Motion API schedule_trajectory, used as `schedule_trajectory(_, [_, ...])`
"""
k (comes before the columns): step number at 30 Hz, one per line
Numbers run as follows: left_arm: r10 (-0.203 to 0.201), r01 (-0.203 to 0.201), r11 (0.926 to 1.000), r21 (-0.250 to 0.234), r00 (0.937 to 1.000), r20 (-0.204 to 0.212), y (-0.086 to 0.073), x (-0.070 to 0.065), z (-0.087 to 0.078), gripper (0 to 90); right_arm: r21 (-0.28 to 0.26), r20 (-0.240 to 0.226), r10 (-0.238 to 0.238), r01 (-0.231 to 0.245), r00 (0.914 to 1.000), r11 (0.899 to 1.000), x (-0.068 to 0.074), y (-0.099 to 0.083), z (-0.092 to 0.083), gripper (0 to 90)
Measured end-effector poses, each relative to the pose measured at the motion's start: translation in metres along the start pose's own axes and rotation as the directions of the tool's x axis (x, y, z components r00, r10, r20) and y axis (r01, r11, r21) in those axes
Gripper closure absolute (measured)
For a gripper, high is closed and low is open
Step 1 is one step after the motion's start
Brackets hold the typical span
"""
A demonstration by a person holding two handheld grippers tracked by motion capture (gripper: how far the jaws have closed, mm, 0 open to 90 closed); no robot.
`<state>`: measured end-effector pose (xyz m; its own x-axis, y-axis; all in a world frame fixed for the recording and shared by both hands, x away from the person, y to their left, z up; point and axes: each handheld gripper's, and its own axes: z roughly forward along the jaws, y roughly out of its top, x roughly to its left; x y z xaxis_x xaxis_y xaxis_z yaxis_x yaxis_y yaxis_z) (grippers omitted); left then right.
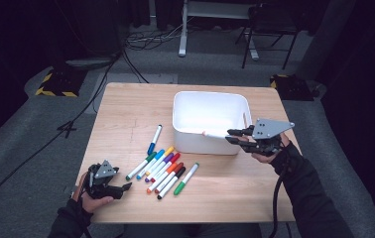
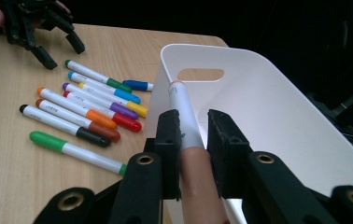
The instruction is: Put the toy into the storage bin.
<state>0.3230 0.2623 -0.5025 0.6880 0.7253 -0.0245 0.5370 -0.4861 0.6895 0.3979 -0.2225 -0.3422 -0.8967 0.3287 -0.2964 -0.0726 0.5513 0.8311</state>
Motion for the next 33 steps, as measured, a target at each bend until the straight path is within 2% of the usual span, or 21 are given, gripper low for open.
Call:
schedule_trajectory(4, [0.000, 0.000, 1.0000, -0.001, 1.0000, 0.000, 0.000, 0.000, 0.000, 22.6, -0.005, 0.024, 0.000, 0.001, 0.9997, 1.000, -0.007, 0.004, -0.002, 74.7])
schedule_trajectory(8, [0.000, 0.000, 1.0000, 0.000, 1.0000, 0.000, 0.000, 0.000, 0.000, 22.5, -0.023, 0.040, 0.021, -0.020, 0.9990, 1.000, -0.016, 0.005, -0.004, 74.6])
schedule_trajectory(16, [0.000, 0.000, 1.0000, 0.000, 1.0000, 0.000, 0.000, 0.000, 0.000, 22.6, -0.009, 0.079, 0.050, -0.049, 0.9957, 0.999, -0.035, 0.004, -0.002, 74.7])
schedule_trajectory(23, [0.001, -0.001, 1.0000, 0.000, 1.0000, 0.000, 0.000, 0.000, 0.000, 22.6, 0.001, 0.093, 0.078, -0.079, 0.9926, 0.997, -0.049, 0.003, 0.006, 74.7])
schedule_trajectory(33, [0.001, -0.001, 1.0000, -0.001, 1.0000, -0.001, 0.000, 0.000, 0.000, 22.6, 0.027, 0.098, 0.101, -0.104, 0.9900, 0.994, -0.063, 0.000, 0.022, 74.7])
